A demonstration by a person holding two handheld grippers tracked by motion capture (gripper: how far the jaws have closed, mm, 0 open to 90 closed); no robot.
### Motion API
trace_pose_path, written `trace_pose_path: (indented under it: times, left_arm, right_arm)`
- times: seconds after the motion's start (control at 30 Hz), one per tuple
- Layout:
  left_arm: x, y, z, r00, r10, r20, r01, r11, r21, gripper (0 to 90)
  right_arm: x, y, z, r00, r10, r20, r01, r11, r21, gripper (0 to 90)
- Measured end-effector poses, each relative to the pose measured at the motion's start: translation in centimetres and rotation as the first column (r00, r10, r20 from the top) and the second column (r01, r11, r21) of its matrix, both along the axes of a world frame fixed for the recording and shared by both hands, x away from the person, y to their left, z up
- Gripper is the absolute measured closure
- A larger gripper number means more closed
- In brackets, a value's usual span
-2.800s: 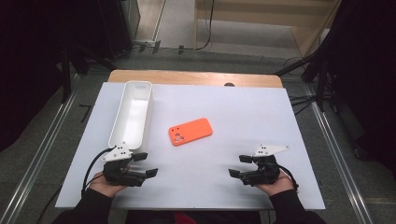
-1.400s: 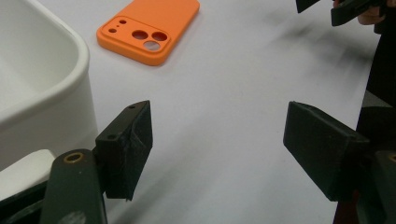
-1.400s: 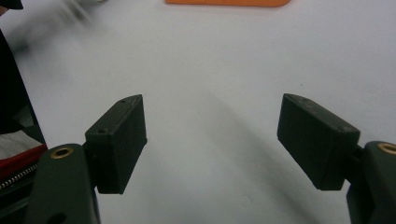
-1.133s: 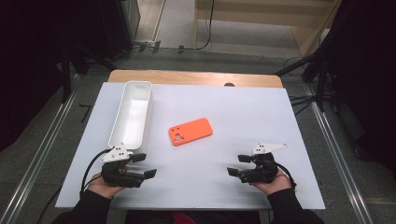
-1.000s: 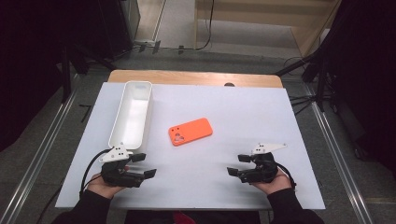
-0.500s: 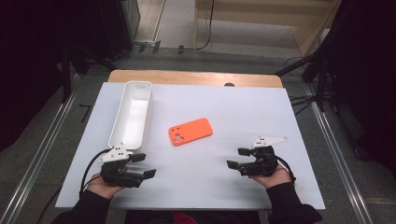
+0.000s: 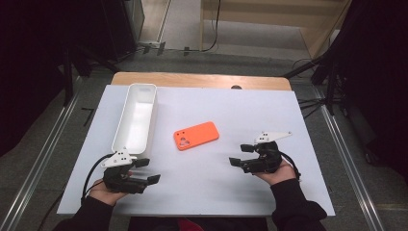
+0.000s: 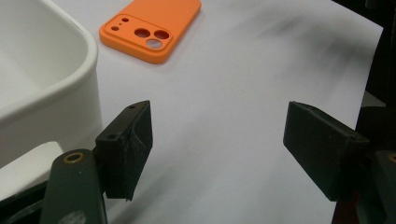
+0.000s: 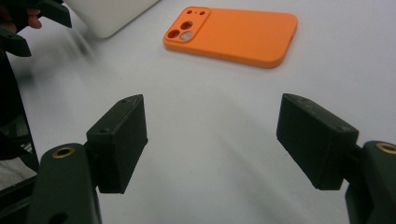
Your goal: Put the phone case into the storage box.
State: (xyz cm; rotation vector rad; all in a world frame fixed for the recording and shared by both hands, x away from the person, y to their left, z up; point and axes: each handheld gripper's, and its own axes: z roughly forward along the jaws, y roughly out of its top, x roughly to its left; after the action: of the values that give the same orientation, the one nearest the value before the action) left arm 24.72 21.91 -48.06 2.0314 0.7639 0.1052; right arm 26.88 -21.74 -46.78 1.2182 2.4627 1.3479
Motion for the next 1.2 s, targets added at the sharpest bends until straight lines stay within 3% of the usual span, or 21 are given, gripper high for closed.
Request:
trace_pose_path:
  times: [0.7,1.2]
  left_arm:
    - [0.0,0.2,0.0,1.0000,0.001,0.000,-0.001,1.0000,0.001,24.4]
    - [0.0,0.2,0.0,1.0000,0.001,0.005,-0.001,1.0000,-0.007,24.4]
  right_arm:
    - [3.2,1.8,1.5,0.9983,0.058,0.008,-0.058,0.9983,0.009,23.1]
    - [5.2,3.2,2.3,0.9977,0.068,0.010,-0.068,0.9977,0.002,23.2]
